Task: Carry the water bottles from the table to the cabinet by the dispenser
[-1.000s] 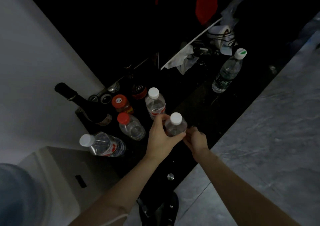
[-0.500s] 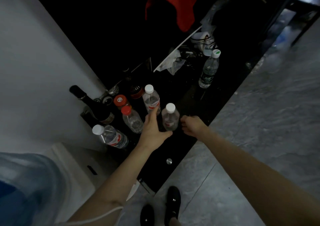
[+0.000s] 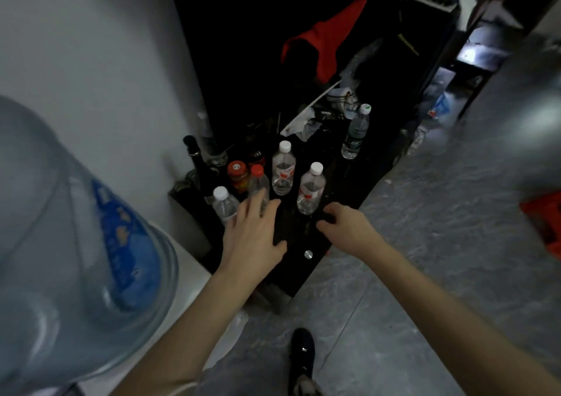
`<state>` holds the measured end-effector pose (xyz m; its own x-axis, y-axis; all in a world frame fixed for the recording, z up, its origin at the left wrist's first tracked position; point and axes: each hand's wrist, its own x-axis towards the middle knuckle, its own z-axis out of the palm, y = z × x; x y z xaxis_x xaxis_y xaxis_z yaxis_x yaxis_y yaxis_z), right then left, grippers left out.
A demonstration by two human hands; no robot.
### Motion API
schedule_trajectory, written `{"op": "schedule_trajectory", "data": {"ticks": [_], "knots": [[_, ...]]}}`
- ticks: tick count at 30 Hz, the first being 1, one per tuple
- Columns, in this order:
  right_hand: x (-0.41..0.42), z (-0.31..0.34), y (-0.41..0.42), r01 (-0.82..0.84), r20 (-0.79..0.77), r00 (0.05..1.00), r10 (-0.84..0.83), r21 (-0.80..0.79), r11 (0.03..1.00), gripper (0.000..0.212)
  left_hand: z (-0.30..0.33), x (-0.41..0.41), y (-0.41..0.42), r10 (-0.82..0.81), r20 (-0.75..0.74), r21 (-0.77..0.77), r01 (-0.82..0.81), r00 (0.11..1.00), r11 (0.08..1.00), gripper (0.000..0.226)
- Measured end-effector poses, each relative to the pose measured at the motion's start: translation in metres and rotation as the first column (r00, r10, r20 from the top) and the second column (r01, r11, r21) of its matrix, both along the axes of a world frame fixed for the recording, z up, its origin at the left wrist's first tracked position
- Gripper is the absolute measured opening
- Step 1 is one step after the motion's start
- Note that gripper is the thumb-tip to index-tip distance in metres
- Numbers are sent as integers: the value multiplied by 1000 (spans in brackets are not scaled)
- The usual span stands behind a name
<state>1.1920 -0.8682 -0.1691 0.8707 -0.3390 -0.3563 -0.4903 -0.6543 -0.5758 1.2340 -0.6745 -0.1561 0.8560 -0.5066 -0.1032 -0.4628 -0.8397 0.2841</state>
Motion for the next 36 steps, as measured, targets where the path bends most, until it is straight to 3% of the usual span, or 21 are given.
{"op": "schedule_trajectory", "data": {"ticks": [4,10,14,18,23,27,36], "knots": [[-15,17,47,-117,95,987,133,-158,980,44,14,-29,37,29,44,22,-30,999,999,79],[-11,38,94,-379,58,909,413,-299,876,40,29,-63,80,215,65,-13,-214,974,977,79],[4,49,119,-563,75,779,622,-352,748,33,36,-81,98,412,80,-7,-413,908,911,73],[11,51,143,-733,67,590,805,-374,568,30,41,-109,101,598,64,-6,-599,799,801,69],[-17,59,181,-877,-53,366,929,-353,325,43,40,-168,111,800,28,41,-800,600,598,72],[-74,60,230,-962,-70,96,993,-262,75,41,50,-233,140,915,29,55,-915,403,401,67],[-256,85,340,-844,60,-474,879,-314,-434,41,78,-459,154,980,125,50,-986,-154,-161,57]]}}
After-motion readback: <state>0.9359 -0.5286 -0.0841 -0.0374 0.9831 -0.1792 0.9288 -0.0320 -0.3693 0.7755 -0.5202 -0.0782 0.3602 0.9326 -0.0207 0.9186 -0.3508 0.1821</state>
